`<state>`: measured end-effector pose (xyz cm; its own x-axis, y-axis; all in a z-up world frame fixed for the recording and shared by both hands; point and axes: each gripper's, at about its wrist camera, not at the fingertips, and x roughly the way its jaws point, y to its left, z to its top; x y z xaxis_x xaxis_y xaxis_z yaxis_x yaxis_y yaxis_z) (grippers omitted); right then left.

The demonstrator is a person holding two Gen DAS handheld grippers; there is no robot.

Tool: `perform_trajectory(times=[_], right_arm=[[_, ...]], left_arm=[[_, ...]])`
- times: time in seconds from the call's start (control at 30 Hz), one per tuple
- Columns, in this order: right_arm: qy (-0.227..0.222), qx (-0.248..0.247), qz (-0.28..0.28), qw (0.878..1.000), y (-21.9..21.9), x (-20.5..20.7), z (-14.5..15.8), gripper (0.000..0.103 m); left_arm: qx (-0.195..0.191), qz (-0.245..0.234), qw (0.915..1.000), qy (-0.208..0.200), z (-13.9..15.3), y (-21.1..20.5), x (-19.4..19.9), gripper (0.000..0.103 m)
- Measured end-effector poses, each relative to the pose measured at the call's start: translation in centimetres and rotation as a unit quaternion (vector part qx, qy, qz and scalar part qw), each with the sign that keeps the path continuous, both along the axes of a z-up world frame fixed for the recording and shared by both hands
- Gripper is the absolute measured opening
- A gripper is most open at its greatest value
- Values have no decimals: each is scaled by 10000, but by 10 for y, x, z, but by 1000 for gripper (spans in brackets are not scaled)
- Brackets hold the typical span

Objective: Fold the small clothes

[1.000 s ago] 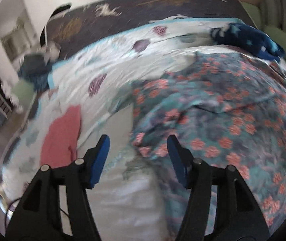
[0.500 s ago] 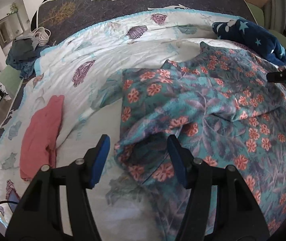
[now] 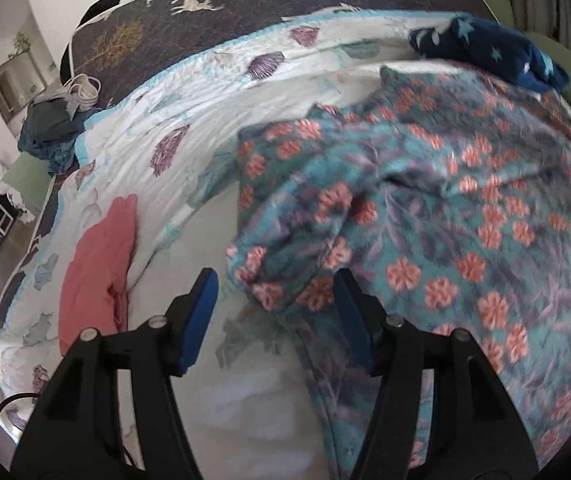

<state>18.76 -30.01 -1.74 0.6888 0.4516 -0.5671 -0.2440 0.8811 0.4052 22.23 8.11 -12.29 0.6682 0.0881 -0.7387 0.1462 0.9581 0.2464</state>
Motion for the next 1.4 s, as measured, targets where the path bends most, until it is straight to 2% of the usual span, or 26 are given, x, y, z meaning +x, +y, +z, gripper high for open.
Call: perform_trajectory(times=[0.07,0.1,0.13,0.17,0.23,0.43,0.5,0.53,0.6,0.67,0.73,0.8,0.83,0.9,0.97,1.0,1.03,1.1,1.17,1.23,1.4], right_arm=[[612,-141,-105,9980,6,14,-24,15],[764,-195,-42,9969,14,21,-31,19],[849,-275,125,9959,26,30,-37,31],[879,-356,275,9951,37,38,-41,49],[878,-600,425,9934,60,57,-47,57],[1198,-1149,764,9832,107,108,-81,57],[1375,-1237,836,9792,114,116,-94,41],[1543,-1287,777,9765,116,120,-101,6],[1555,-1123,677,9791,114,118,-98,7],[926,-927,660,9892,104,102,-70,7],[260,-907,639,9935,90,78,-38,7],[-448,-1003,848,9903,71,40,-10,7],[-604,-1240,858,9867,66,25,-5,8],[-579,-1857,949,9763,59,-1,-12,14],[-213,-2192,734,9727,47,-16,-32,37],[19,-2182,624,9739,38,-20,-42,42],[312,-2072,473,9767,28,-22,-53,43],[751,-1549,153,9850,4,-25,-68,43],[1100,-634,-164,9918,-19,-27,-77,43],[1476,97,-389,9882,-34,-31,-87,43],[2179,1101,-598,9679,-37,-26,-114,44]], left_arm=[[43,60,10000,54,-5,-1,3,61],[-11,98,9999,54,-5,-1,5,61],[-102,165,9998,84,-4,1,7,61],[-166,224,9995,113,-3,3,9,61],[-275,351,9989,168,-2,8,15,61],[-262,443,9985,188,-2,11,25,61],[-240,449,9986,173,-2,10,26,61],[-228,450,9986,161,-2,10,26,61],[-210,452,9987,145,-2,11,27,61],[-173,455,9988,110,-2,11,25,61],[-88,446,9989,67,-2,10,23,61],[-11,430,9991,37,-2,9,20,61],[22,428,9991,18,-2,10,17,61],[3,407,9992,11,-1,11,11,61],[-63,347,9994,33,-2,12,2,61],[-66,325,9994,42,-2,13,-2,61],[-42,298,9995,32,-3,12,-6,61],[-8,269,9996,16,-3,11,-10,61],[-18,281,9996,2,-3,12,-11,61],[-45,303,9995,19,-4,13,-9,61],[54,327,9994,-34,-5,9,-1,61]])
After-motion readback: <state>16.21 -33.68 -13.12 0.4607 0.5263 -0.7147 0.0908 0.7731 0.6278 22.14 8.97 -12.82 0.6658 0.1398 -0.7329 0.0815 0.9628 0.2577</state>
